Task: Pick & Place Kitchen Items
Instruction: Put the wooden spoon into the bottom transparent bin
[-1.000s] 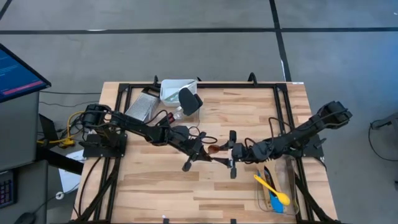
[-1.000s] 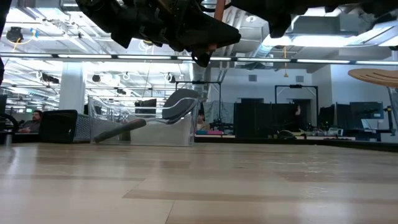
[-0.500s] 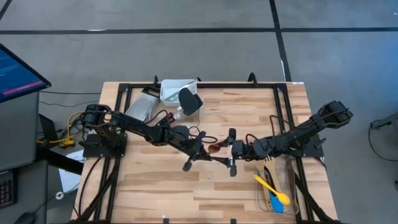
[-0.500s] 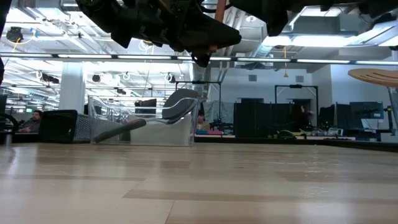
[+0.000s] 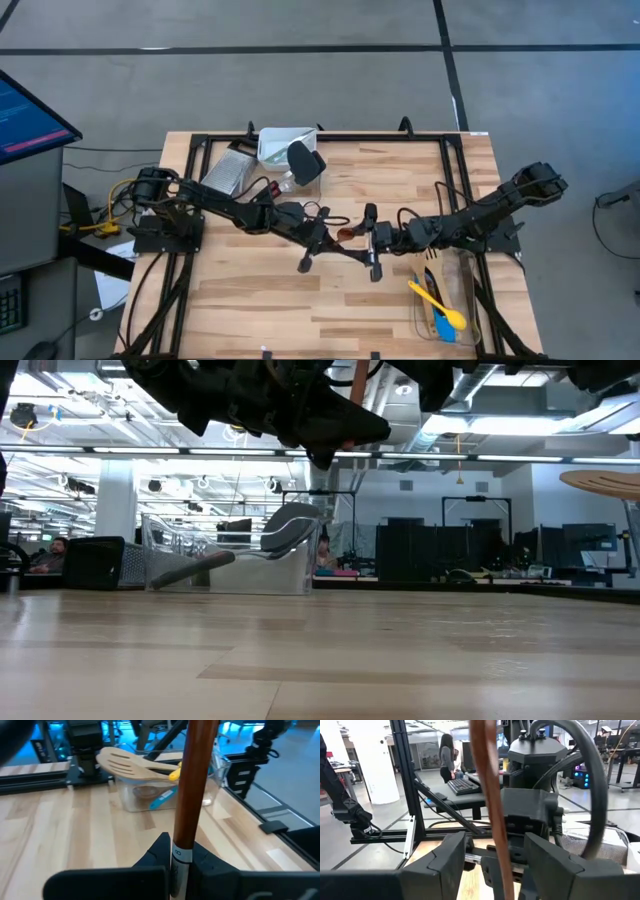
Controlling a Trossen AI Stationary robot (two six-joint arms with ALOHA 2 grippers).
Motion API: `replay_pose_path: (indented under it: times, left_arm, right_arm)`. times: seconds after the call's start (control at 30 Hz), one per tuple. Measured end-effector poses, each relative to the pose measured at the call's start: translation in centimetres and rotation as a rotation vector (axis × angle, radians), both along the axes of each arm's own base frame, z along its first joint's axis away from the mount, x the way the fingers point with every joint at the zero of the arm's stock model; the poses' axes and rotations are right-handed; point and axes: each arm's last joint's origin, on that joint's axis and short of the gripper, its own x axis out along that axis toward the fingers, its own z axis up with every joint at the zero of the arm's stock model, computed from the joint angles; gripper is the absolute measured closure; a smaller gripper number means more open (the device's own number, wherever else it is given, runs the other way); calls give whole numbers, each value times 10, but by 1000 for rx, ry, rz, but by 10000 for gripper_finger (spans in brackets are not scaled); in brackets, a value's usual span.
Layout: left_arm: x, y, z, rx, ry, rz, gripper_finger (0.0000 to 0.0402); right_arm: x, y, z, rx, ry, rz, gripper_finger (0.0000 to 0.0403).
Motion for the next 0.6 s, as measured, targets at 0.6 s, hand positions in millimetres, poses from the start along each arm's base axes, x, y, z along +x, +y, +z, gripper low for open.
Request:
replay_pose_path:
  times: [0.6]
  left_arm:
    - [0, 1, 0, -13, 5, 43, 400]
  right_arm:
    - [1, -4, 4, 15, -43, -17, 299]
